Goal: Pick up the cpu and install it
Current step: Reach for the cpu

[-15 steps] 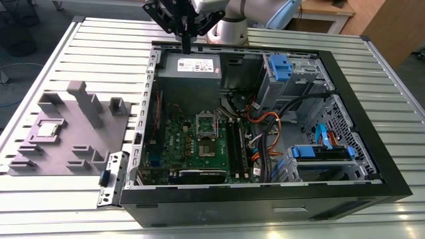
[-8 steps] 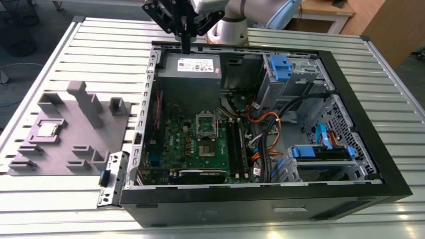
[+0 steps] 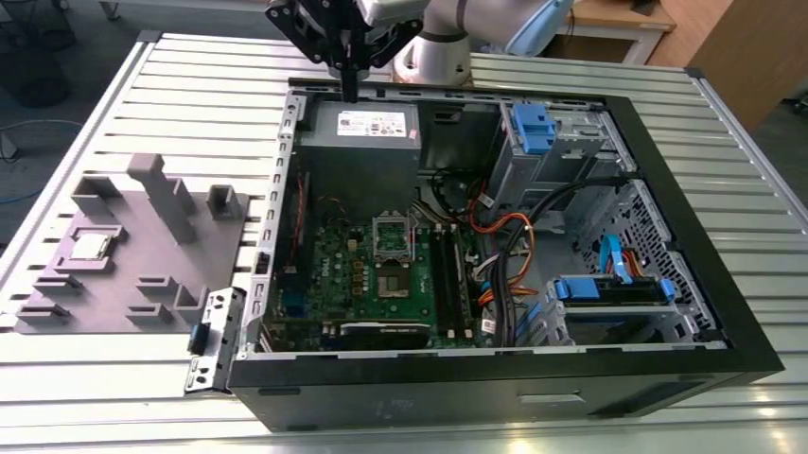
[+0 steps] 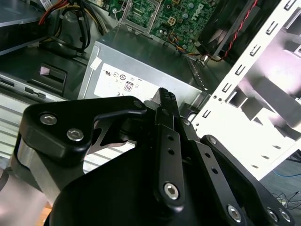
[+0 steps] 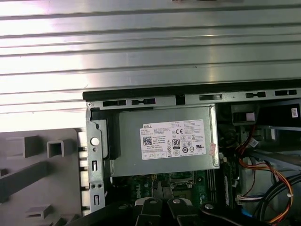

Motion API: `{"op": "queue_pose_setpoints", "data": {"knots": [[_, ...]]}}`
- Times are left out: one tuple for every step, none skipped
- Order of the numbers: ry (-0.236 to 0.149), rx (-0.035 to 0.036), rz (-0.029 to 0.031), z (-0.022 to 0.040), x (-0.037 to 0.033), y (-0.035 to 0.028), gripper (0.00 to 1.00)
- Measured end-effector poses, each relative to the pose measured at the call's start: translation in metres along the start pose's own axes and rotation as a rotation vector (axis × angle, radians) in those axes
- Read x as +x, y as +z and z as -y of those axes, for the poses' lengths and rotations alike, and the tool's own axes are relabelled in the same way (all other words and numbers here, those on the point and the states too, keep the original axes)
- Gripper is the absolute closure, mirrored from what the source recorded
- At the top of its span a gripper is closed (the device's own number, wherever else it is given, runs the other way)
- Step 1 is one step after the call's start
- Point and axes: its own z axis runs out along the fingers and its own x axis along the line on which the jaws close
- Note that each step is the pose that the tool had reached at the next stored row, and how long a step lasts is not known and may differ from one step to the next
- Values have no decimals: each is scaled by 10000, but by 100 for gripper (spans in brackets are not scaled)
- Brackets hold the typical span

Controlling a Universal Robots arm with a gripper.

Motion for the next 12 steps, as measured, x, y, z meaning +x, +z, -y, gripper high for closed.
{"op": "queue_pose_setpoints", "data": {"knots": [[0,0,1,0,6,0,89],[1,0,1,1,12,0,89],[0,1,1,1,16,-1,89],[0,0,1,1,19,-1,89],[0,0,1,1,21,0,89],[-1,0,1,2,22,-1,89],[0,0,1,2,30,-1,89],[0,0,1,3,37,-1,89],[0,0,1,3,37,-1,89],[1,0,1,3,38,-1,89],[1,0,1,3,40,-1,89],[1,0,1,3,42,-1,89]]}}
